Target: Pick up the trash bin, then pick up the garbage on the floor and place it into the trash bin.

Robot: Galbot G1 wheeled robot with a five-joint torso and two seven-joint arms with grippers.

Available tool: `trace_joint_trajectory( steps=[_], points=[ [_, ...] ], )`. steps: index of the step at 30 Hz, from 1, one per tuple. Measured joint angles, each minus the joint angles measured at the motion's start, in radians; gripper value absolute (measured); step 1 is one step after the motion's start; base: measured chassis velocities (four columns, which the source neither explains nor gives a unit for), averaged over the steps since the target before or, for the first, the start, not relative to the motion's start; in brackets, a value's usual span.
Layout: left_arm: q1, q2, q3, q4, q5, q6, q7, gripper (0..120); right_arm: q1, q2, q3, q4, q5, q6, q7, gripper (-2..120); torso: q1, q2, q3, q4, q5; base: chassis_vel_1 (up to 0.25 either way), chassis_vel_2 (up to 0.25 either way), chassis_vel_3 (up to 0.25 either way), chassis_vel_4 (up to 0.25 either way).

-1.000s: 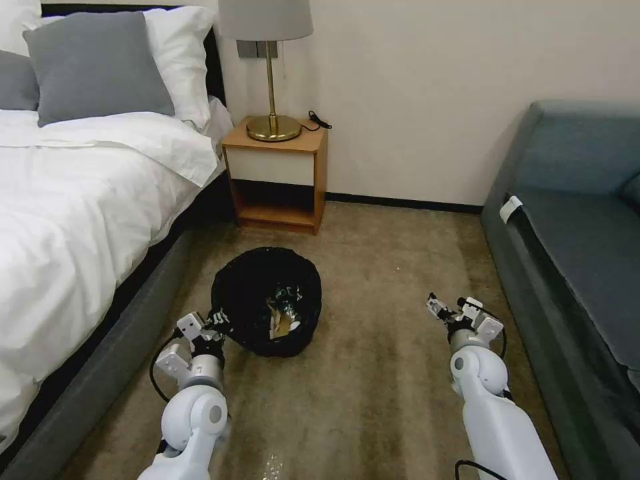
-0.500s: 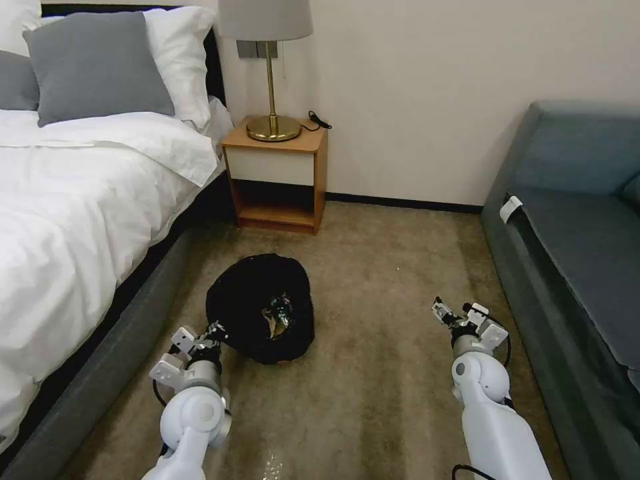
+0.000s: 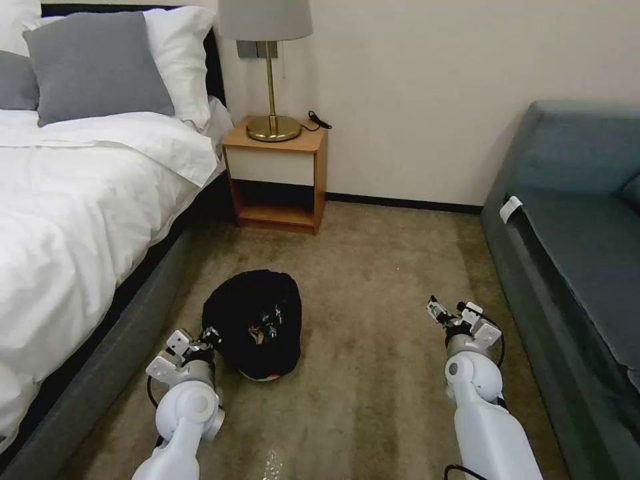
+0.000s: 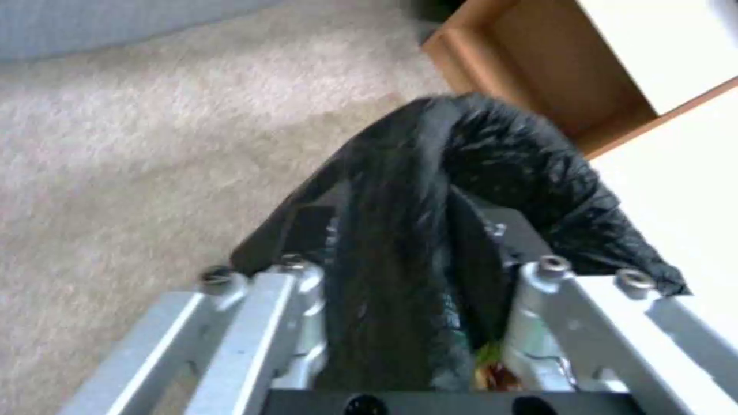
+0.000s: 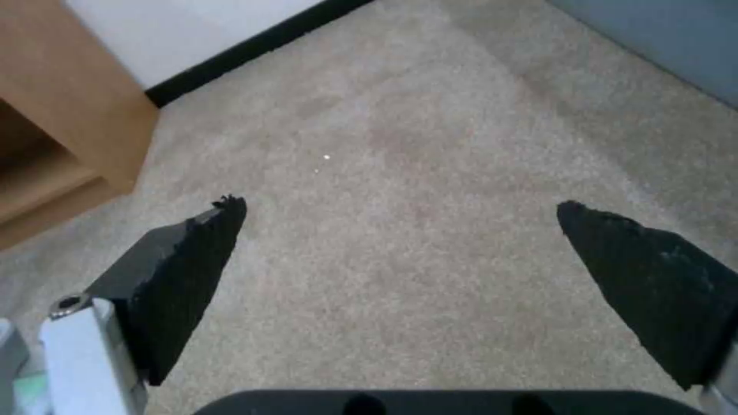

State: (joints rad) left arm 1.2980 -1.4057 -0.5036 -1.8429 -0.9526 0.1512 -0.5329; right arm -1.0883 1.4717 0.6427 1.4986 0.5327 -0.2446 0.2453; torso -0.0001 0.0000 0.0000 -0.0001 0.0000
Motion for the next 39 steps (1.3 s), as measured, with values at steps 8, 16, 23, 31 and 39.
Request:
trace_joint_trajectory(
  steps=[8, 16, 23, 31, 39],
  points=[
    [0.019, 0.020, -0.001, -0.017, 0.152, -0.001, 0.022, 68, -0.021, 0.003, 0.010, 0.020, -0.007, 0.005, 0.000, 100, 0.000, 0.000, 0.000, 0.0000, -0.0001, 0.000, 0.000, 0.000, 0.000],
    [0.092, 0.063, -0.001, -0.029, 0.561, -0.141, 0.167, 97, -0.047, 0.003, 0.013, 0.061, -0.012, 0.026, -0.006, 100, 0.000, 0.000, 0.000, 0.0002, 0.0000, 0.000, 0.000, 0.000, 0.000],
    [0.123, 0.076, 0.034, -0.063, 0.865, -0.272, 0.326, 100, -0.080, 0.008, 0.011, 0.095, -0.020, 0.060, -0.022, 100, 0.000, 0.000, 0.000, 0.0001, 0.0000, 0.000, 0.000, 0.000, 0.000],
    [0.073, 0.057, 0.117, -0.052, 0.973, -0.298, 0.363, 100, -0.122, 0.035, -0.001, 0.156, -0.021, 0.076, -0.039, 100, 0.000, 0.000, 0.000, 0.0000, -0.0001, 0.000, 0.000, 0.000, 0.000],
    [0.031, 0.039, 0.166, 0.004, 0.989, -0.298, 0.359, 100, -0.146, 0.065, -0.007, 0.183, -0.022, 0.090, -0.055, 100, 0.000, 0.000, 0.000, 0.0000, 0.0000, 0.000, 0.000, 0.000, 0.000]
  ],
)
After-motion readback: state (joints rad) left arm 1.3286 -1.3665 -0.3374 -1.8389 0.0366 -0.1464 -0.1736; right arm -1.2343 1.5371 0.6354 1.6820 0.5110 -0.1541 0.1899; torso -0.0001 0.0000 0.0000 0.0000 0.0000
